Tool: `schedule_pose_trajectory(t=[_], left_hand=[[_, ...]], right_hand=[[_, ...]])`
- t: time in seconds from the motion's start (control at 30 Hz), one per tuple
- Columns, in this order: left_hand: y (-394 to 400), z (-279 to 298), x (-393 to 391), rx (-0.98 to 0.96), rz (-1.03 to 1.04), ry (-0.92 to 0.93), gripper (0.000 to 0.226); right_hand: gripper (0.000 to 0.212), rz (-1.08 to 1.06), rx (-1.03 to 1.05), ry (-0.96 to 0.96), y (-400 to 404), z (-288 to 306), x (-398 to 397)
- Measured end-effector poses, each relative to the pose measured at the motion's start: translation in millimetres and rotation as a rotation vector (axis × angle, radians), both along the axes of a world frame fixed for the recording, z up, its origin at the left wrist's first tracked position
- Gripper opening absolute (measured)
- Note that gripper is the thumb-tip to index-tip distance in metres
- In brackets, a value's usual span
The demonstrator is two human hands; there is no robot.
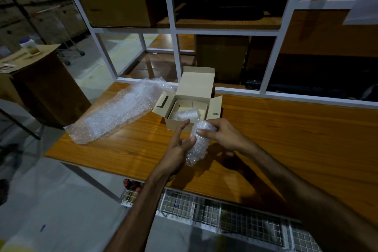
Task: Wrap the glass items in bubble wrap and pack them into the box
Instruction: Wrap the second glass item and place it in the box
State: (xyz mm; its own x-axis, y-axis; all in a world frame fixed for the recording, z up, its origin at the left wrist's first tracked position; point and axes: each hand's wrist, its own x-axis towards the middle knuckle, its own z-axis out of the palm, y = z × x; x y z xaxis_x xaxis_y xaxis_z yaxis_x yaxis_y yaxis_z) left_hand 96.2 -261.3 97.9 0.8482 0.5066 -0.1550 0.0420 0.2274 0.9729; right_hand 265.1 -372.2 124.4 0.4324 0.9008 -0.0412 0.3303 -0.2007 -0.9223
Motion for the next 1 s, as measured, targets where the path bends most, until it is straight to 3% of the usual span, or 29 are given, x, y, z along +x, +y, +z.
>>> schedule_pose_trajectory(t=[0.33,0.5,0.63,0.8,0.9,1.0], left_hand=[[-24.7,-11.2,10.6,0.037,0.314,-0.047,0.043],[-33.6,-13.0,25.8,0.122,0.483,-0.059,0.040],[-40.1,-9.3,27.9,0.174,0.411,-0.090,0.054],[-32.5,-13.6,25.3,0.356,0.493,-0.092,0.028],[-22.7,-16.9,27.2,0.467,0.498,-0.056,0.018],[-15.4,-17.9,27.4,0.523,0.481,-0.054,0.012]], right_hand=[[0.028,-0.491,0.143,0.315,-7.5,-18.6,-6.4],[0.025,-0.525,0.134,0.296,-1.6,-23.7,-14.6],[0.030,-0.546,0.149,0.338,-0.9,-19.0,-13.5],[0.029,-0.457,0.088,0.463,-4.5,-15.2,-12.1],[0.042,-0.410,0.060,0.517,-6.2,-16.5,-8.2],[0.080,-0.410,0.081,0.513,-3.6,-19.5,-10.4]])
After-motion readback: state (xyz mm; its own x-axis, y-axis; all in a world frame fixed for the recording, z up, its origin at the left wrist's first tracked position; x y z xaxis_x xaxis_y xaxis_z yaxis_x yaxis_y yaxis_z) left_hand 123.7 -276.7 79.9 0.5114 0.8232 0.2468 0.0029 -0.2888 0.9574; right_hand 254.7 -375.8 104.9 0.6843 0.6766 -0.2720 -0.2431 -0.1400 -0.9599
